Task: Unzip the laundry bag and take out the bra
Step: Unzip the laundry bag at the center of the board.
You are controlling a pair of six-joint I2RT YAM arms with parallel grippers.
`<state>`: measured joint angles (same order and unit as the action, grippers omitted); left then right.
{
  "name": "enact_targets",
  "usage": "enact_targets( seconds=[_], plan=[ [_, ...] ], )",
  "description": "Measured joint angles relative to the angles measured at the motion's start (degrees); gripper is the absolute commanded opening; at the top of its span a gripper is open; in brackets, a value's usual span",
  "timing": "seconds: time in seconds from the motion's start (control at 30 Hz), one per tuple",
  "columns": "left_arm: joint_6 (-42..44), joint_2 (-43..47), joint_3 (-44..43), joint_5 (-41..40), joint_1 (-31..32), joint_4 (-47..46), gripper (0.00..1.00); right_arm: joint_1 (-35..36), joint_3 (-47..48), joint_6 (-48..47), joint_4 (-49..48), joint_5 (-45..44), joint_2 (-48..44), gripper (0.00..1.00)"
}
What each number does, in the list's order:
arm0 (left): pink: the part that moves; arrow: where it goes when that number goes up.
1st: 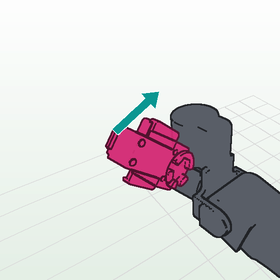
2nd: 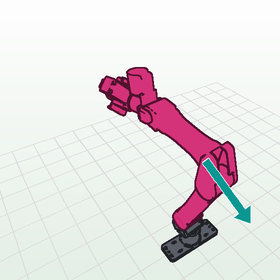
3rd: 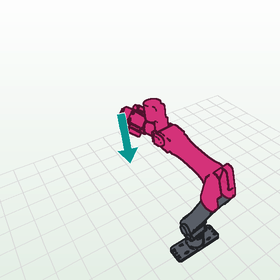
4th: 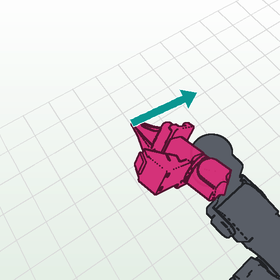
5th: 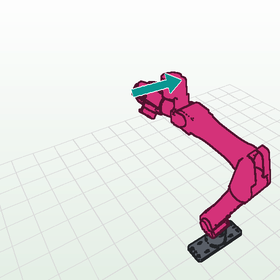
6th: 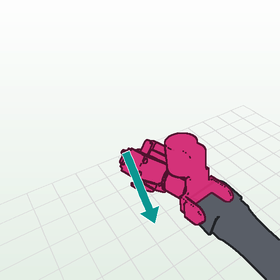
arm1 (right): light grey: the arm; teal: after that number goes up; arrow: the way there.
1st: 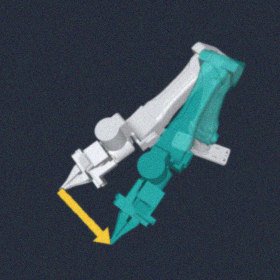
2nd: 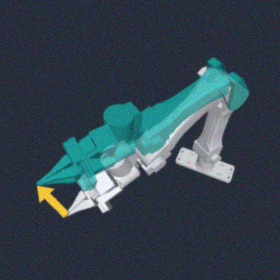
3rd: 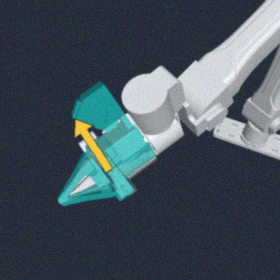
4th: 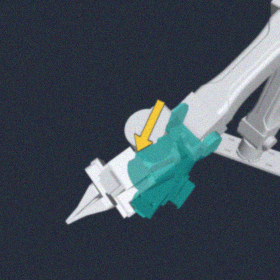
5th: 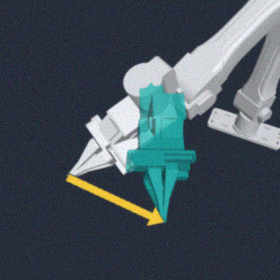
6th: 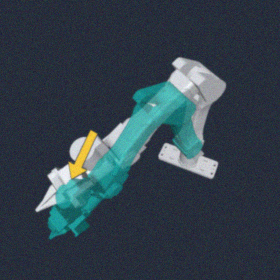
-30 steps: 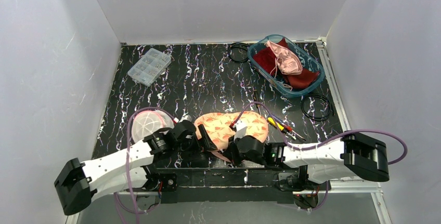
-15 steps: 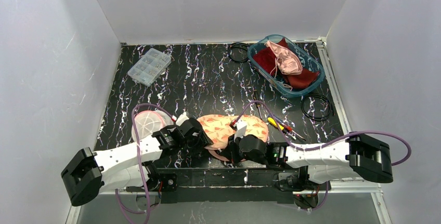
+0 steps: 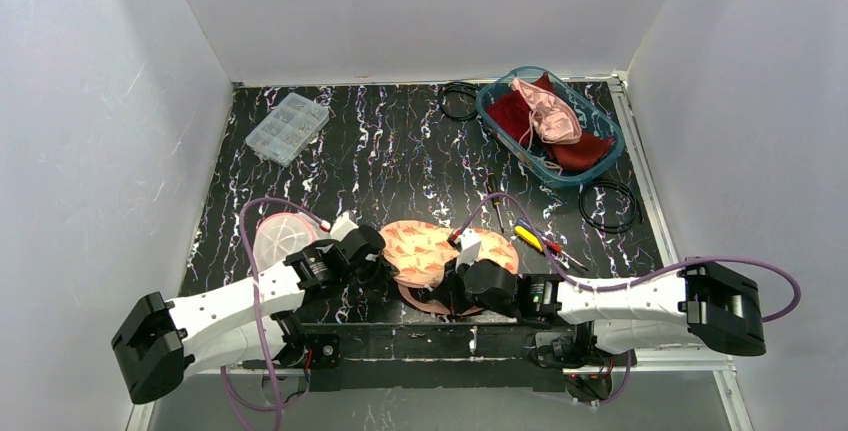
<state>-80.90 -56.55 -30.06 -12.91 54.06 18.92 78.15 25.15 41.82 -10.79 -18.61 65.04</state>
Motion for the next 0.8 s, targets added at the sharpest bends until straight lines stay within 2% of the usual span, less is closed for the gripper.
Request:
enact_targets(
  seconds=[0.8],
  plan=[
    [-0.90, 6.95, -0.13, -2.75, -4.20, 8.50, 0.00, 0.33, -2.67, 3.06, 12.55, -6.69, -14.27, 0.01]
  ],
)
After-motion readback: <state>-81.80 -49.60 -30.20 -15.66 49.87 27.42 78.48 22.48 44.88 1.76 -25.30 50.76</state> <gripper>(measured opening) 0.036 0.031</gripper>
